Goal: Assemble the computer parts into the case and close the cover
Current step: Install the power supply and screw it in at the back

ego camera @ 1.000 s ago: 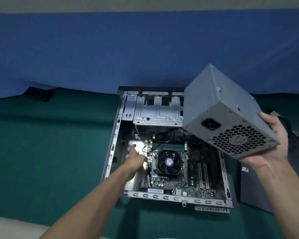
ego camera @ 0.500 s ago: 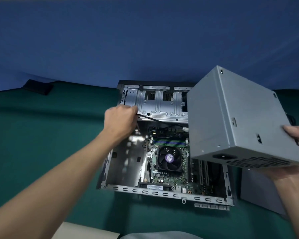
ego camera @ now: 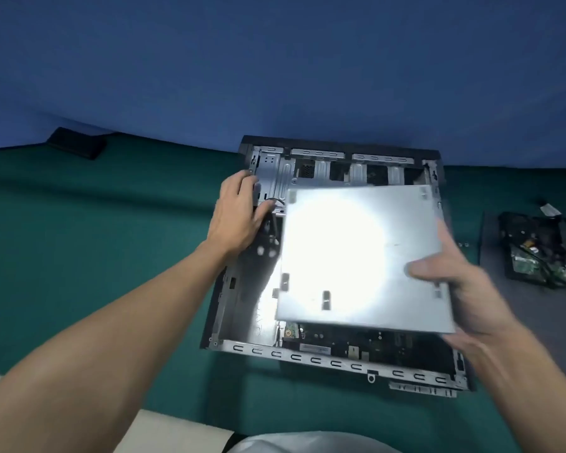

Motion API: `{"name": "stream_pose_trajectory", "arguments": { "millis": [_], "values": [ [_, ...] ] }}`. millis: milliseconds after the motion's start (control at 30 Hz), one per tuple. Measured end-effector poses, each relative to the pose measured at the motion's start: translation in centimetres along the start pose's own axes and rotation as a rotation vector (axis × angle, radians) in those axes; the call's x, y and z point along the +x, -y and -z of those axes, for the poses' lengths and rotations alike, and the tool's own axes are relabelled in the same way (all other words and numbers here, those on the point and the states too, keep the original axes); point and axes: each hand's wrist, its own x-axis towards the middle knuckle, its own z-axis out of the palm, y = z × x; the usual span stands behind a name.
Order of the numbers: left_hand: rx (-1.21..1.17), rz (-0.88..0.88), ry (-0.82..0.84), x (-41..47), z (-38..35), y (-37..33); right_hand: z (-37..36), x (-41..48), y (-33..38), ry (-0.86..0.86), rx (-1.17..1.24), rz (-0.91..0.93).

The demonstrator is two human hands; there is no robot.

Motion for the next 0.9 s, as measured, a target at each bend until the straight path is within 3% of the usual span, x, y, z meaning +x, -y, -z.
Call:
{"name": "stream_pose_trajectory", "arguments": {
  "millis": [167, 300, 700, 900],
  "values": [
    [-0.141, 0.010, -0.015, 0.6, -0.2, 0.6, -4.2, 2.1, -3.0, -0.067, -0.355, -0.018],
    [-0.199, 0.058, -0.038, 0.7, -0.5, 1.1, -7.0, 3.2, -5.4, -0.223, -0.655, -0.072],
    [-0.241, 0.090, -0.058, 0.6, -0.7, 1.8, -12.2, 6.6, -8.8, -0.385, -0.854, -0.288],
    [-0.244, 0.085, -0.065, 0.7, -0.7, 1.9, -12.2, 7.1, -8.9, -0.373, -0.913, -0.289]
  ]
}}
